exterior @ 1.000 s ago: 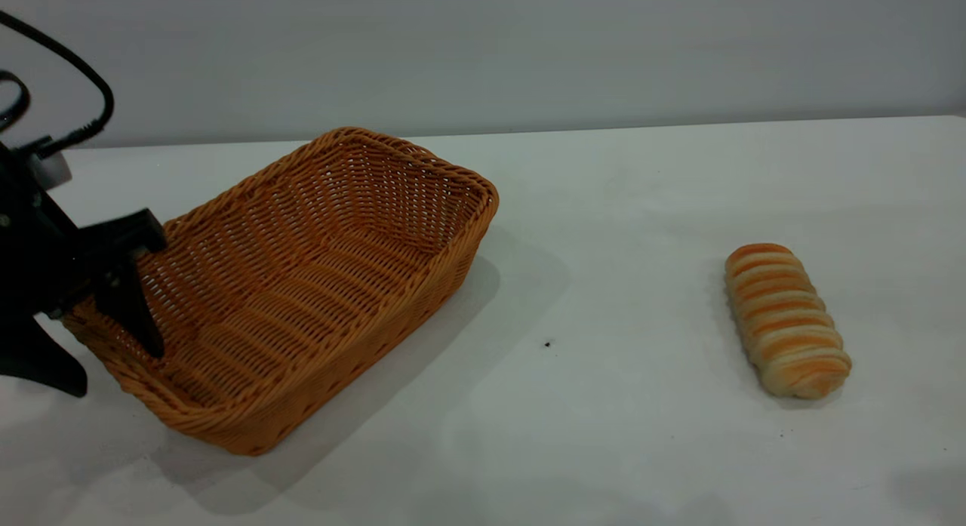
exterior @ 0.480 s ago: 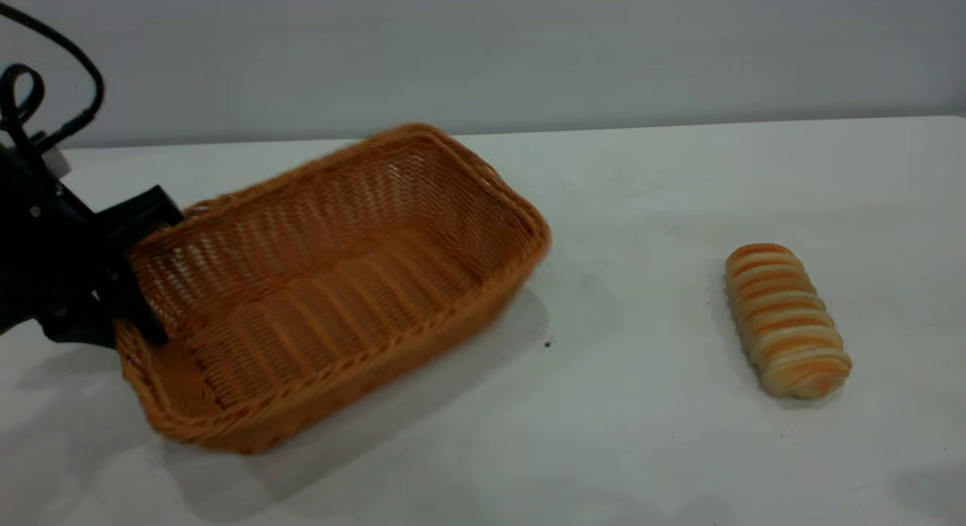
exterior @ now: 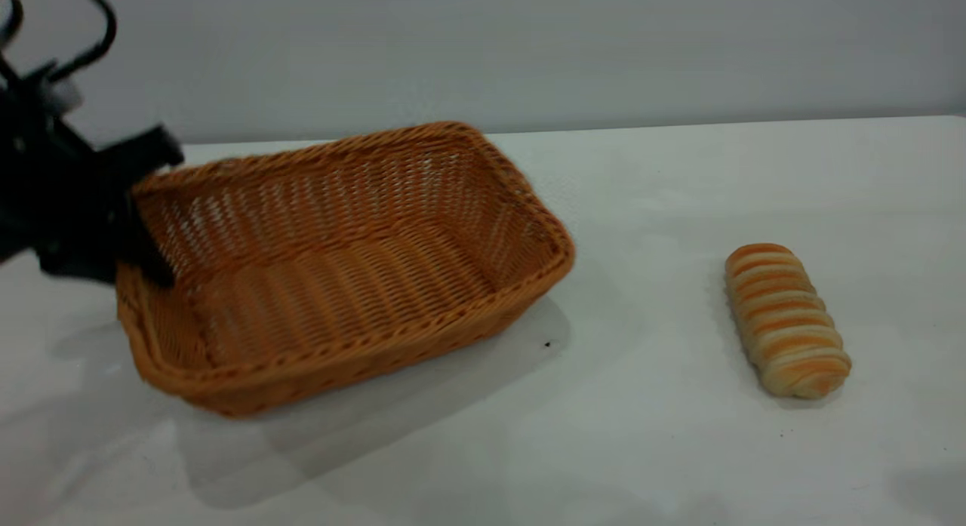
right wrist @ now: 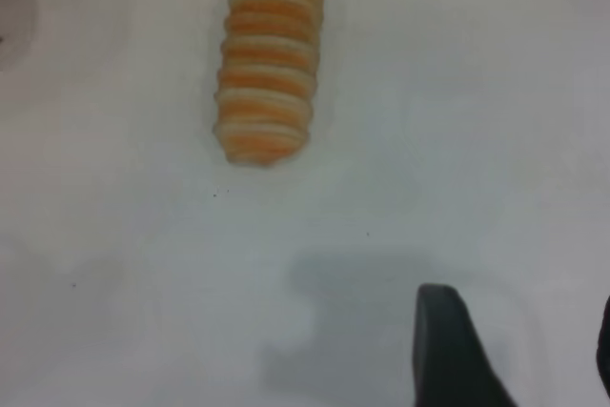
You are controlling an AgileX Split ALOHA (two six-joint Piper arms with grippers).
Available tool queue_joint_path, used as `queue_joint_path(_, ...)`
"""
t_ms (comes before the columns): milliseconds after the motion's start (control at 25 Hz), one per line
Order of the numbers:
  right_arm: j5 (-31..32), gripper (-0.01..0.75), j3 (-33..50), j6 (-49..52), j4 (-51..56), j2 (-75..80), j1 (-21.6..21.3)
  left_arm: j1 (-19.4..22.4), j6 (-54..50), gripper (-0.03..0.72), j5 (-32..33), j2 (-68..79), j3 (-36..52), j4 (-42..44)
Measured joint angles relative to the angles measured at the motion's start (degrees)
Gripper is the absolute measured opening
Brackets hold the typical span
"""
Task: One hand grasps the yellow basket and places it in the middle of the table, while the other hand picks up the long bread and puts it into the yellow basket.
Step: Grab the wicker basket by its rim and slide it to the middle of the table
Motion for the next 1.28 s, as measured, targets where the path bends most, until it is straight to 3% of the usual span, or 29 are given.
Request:
queue_joint_path(160,0.0,0.413,0.0,0.0,0.0,0.0,0.0,0.0,8.4,0.109,6.1,0.0,-2.8,-4.3)
queue_joint_path(360,0.0,0.413,0.0,0.0,0.0,0.0,0.0,-0.1,14.4,0.109,8.2,0.5,-3.1,-4.7)
queue_joint_path(720,-4.1,0.413,-2.8,-0.1,2.6,8.6,0.0,-4.3,23.7,0.109,5.3,8.0,-3.1,-5.0)
queue_joint_path(1040,-6.1,0.413,-8.9,-2.2,4.5,21.8,0.0,-4.7,25.9,0.11,1.4,10.4,-3.4,-6.1)
queue_joint_path(1160,-8.1,0.427,-10.6,-4.3,5.9,26.6,0.0,-4.7,28.6,0.166,0.0,10.4,-3.4,-6.5)
queue_joint_path(1280,-9.9,0.477,-12.1,-7.1,7.7,31.1,0.0,-4.7,30.9,0.342,-1.4,10.5,-3.6,-6.5)
